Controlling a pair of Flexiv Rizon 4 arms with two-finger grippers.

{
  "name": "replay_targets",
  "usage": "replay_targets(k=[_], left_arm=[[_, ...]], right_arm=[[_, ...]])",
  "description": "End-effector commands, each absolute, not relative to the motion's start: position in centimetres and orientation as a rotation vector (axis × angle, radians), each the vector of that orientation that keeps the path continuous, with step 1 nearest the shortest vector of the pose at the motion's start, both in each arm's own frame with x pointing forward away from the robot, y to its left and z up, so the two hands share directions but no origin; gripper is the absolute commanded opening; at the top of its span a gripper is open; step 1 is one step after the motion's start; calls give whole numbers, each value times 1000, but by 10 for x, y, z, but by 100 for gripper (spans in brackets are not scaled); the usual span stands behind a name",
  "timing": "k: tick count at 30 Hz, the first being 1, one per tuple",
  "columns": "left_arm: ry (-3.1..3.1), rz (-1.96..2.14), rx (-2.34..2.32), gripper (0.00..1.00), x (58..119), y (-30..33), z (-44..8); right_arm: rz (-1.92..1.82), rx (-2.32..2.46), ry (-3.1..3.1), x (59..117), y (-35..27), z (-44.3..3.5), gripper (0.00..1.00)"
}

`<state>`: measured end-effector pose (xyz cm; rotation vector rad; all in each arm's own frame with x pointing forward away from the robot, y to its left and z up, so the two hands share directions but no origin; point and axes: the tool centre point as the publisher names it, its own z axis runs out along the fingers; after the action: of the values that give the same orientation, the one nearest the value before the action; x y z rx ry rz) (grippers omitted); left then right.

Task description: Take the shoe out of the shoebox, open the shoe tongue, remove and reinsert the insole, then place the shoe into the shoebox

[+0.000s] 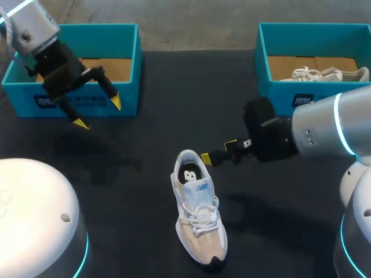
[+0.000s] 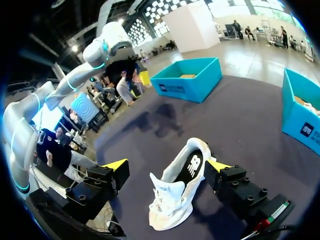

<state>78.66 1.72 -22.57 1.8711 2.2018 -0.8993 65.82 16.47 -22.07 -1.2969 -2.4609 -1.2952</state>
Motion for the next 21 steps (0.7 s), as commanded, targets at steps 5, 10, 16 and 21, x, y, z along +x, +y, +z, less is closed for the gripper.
replay_targets(k=[5,10,16,21], left_arm=[[2148,-927,1907,100,797,18,-228],[2087,-940,1901,100,815,30,-227],[2048,-937,1890,100,830,43,-227],[2014,-959,1913,100,832,43,-222]], right_arm=[[-1212,-1465,-2615,661,177,-218,100],[-1190,-1459,-2671,662,186,-216,100],[-1149,-1478,-2696,663,191,-222,100],[-1107,-1515,-2709,658,197,-226,100]])
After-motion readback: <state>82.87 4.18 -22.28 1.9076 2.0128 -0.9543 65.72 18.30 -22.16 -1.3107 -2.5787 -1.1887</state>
